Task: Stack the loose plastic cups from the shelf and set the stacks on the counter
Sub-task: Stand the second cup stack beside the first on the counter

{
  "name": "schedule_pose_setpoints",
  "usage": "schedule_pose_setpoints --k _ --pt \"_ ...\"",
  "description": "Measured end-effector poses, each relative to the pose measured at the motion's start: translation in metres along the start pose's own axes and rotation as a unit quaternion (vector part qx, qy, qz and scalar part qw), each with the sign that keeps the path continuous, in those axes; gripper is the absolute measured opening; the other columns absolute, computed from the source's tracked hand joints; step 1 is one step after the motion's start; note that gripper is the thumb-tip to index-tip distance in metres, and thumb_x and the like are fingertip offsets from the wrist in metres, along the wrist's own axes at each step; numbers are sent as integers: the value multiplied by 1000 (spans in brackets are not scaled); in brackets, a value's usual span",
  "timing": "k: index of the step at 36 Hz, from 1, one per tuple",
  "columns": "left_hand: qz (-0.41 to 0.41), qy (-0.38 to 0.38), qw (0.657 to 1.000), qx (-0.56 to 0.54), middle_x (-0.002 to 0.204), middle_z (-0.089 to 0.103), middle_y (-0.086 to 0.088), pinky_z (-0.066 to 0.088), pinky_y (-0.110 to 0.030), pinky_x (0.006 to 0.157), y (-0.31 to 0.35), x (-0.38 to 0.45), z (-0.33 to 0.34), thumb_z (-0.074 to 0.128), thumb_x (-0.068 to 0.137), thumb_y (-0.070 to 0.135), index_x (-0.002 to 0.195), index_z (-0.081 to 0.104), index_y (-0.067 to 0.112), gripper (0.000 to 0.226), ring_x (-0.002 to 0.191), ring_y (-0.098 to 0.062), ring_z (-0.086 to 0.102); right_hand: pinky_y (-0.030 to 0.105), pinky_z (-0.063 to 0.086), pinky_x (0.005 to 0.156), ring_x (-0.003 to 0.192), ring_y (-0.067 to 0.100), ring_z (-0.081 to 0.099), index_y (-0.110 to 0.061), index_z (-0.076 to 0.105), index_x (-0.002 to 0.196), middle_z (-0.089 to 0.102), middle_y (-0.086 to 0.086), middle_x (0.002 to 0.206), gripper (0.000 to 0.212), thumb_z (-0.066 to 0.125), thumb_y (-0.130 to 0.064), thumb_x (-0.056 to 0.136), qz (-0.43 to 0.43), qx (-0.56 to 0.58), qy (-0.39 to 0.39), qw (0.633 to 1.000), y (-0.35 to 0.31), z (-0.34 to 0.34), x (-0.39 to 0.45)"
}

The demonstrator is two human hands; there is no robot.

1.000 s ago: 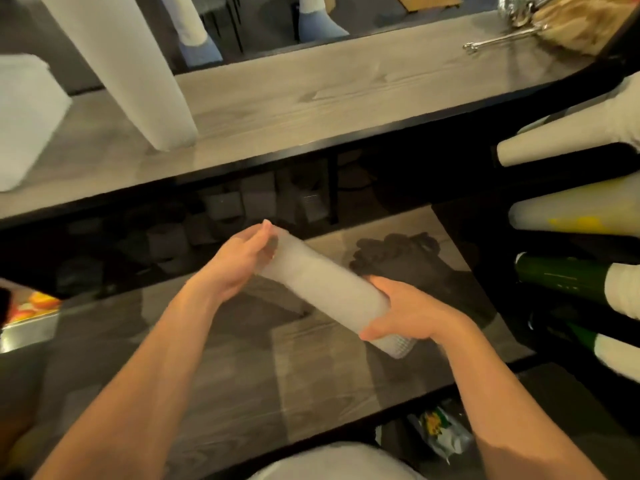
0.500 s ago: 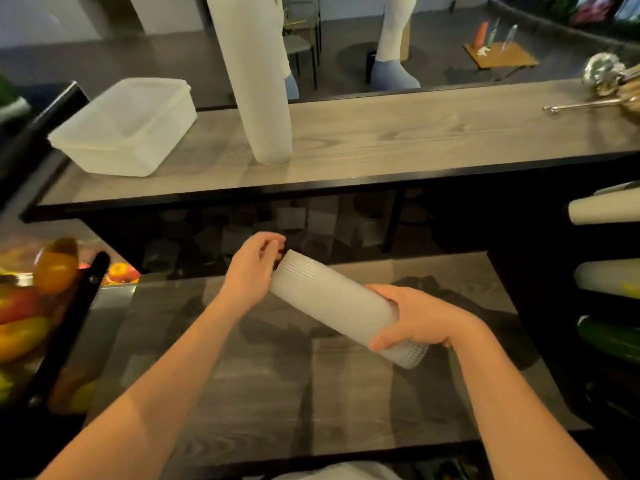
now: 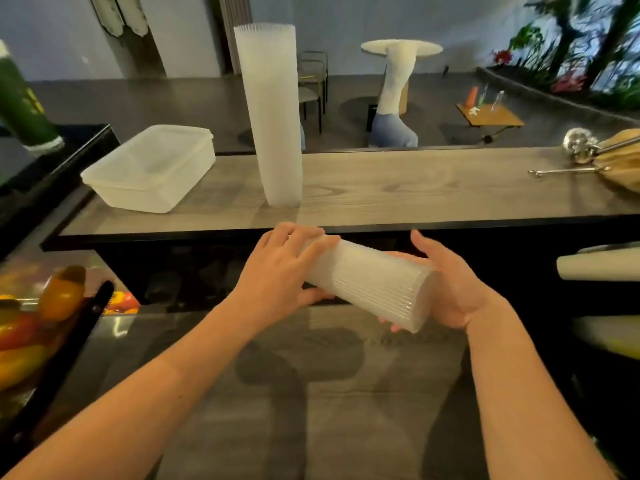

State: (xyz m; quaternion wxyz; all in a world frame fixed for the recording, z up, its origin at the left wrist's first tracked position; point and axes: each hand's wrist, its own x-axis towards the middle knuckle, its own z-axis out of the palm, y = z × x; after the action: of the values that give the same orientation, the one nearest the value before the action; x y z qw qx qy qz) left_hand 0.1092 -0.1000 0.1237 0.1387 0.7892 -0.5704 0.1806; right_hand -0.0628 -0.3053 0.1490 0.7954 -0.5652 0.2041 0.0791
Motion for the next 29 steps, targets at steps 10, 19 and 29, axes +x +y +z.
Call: schedule_pose_setpoints --k 10,19,29 --pt "-195 -3 956 -219 119 56 14 51 -34 84 18 60 -28 63 74 72 139 40 33 79 107 -9 55 41 54 78 84 23 64 -24 70 117 66 6 85 66 76 -68 68 -206 58 46 976 -35 11 26" --pt "-242 -9 921 -306 130 56 10 52 -38 92 6 109 -38 62 83 64 145 33 32 76 111 -12 56 39 58 88 111 15 64 -45 41 137 62 -3 123 55 68 -36 90 -241 -59 178 952 -69 33 51" --pt "-282 31 937 -205 123 39 2 43 -40 100 -13 159 -15 58 85 64 145 30 27 76 108 -14 43 42 52 100 114 13 57 -39 47 131 56 -11 131 41 65 -36 95 -265 -106 262 922 -103 20 101"
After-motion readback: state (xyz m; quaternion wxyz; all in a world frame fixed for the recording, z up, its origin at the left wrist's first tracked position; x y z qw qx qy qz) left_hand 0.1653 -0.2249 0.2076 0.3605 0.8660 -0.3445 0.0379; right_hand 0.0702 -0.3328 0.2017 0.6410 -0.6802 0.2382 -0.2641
